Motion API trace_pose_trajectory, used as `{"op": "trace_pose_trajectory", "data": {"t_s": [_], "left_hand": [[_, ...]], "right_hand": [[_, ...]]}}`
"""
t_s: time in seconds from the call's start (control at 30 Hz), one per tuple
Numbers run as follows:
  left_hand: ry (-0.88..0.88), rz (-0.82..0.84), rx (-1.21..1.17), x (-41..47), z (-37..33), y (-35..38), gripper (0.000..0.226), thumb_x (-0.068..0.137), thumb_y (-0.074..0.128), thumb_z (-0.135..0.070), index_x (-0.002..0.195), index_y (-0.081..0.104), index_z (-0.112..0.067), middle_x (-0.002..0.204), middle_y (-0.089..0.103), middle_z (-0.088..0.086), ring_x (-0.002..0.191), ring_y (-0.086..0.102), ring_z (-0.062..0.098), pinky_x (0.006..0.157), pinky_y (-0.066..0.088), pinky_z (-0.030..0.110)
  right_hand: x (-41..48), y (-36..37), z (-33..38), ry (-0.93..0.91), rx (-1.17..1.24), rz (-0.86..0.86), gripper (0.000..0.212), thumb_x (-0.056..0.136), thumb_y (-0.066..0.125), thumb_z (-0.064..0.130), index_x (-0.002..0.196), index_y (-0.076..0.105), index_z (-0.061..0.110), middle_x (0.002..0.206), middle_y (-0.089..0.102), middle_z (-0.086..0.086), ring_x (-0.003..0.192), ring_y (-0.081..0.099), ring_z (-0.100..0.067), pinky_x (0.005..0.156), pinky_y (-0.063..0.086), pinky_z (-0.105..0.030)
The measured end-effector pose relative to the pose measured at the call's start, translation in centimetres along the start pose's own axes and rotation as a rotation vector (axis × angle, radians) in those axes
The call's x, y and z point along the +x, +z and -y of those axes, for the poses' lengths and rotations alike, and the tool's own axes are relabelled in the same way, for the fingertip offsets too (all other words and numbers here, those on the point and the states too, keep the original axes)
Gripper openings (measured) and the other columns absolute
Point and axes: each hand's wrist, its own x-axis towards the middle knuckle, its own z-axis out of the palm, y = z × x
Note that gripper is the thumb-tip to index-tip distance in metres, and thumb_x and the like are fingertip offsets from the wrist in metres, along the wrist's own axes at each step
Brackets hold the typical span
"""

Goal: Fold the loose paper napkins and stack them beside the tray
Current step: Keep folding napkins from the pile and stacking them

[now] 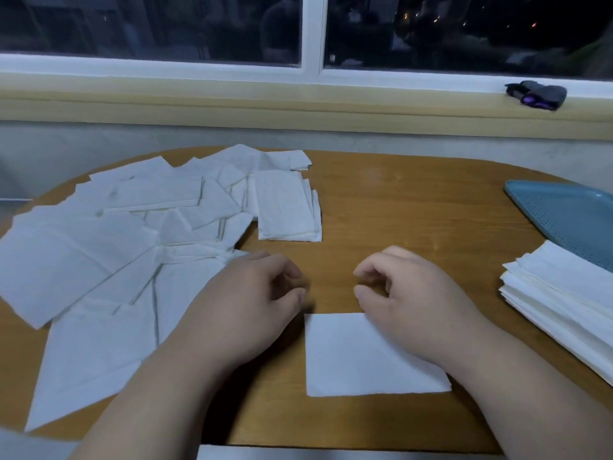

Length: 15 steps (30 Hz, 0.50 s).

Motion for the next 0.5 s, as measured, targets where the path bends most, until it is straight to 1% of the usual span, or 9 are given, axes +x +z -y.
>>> {"op": "trace_pose_trajectory", "data": {"t_s": [0.13,0.2,0.27,0.33,0.37,0.43,0.5], "left_hand": [[-0.081,-0.045,-0.023,0.6,1.0,-0.8,0.011,0.086,0.064,-0.047,0.095,0.062,-0.040,0.090,0.059,-0.019,0.081,0.055,-0.004,0.068,0.041,0.022],[-0.107,-0.064,-0.034,0.9,1.4,-1.1,0.012,0.086,0.064,-0.048,0.094,0.062,-0.039,0.089,0.060,-0.017,0.080,0.056,-0.002,0.066,0.041,0.021],[-0.121,-0.073,-0.039,1.2,1.7,-1.4,0.012,0.087,0.063,-0.048,0.095,0.062,-0.039,0.090,0.060,-0.017,0.079,0.057,-0.002,0.066,0.042,0.020],[-0.135,-0.073,-0.059,1.4,1.8,-1.6,0.013,0.088,0.061,-0.049,0.096,0.062,-0.039,0.091,0.060,-0.017,0.079,0.057,-0.002,0.066,0.043,0.021],[-0.140,-0.072,-0.067,1.5,1.9,-1.7,0.013,0.088,0.061,-0.049,0.097,0.061,-0.040,0.092,0.060,-0.017,0.078,0.057,-0.001,0.065,0.043,0.021],[-0.142,-0.075,-0.068,1.8,2.2,-1.9,0.015,0.088,0.059,-0.050,0.099,0.062,-0.040,0.092,0.060,-0.017,0.078,0.057,-0.001,0.065,0.042,0.021],[-0.152,-0.083,-0.064,2.0,2.5,-2.0,0.016,0.089,0.059,-0.050,0.100,0.062,-0.040,0.092,0.059,-0.016,0.078,0.056,-0.001,0.066,0.043,0.020]], "right_hand": [[5.7,1.1,2.7,0.015,0.001,-0.031,0.012,0.090,0.060,0.040,0.096,0.064,0.031,0.096,0.059,0.015,0.093,0.056,-0.009,0.080,0.050,-0.033],[8.6,1.9,3.4,0.056,-0.012,-0.013,0.014,0.090,0.061,0.042,0.096,0.065,0.029,0.095,0.062,0.013,0.093,0.058,-0.013,0.079,0.052,-0.035],[11.0,2.4,3.8,0.113,-0.040,0.003,0.020,0.090,0.060,0.042,0.095,0.066,0.024,0.095,0.065,0.009,0.090,0.060,-0.017,0.079,0.053,-0.036],[12.7,2.8,4.1,0.131,-0.078,-0.004,0.024,0.089,0.060,0.041,0.092,0.067,0.019,0.096,0.067,0.004,0.087,0.060,-0.020,0.076,0.054,-0.036],[13.2,3.0,4.5,0.119,-0.091,-0.008,0.025,0.089,0.060,0.042,0.094,0.067,0.019,0.101,0.066,0.004,0.089,0.060,-0.020,0.076,0.053,-0.035],[13.8,3.6,5.4,0.053,-0.109,-0.010,0.030,0.088,0.061,0.049,0.103,0.065,0.024,0.110,0.058,0.007,0.098,0.057,-0.019,0.078,0.049,-0.034],[13.9,4.1,6.5,-0.014,-0.107,-0.005,0.038,0.084,0.063,0.058,0.107,0.063,0.028,0.111,0.054,0.008,0.103,0.054,-0.018,0.082,0.047,-0.035]]}}
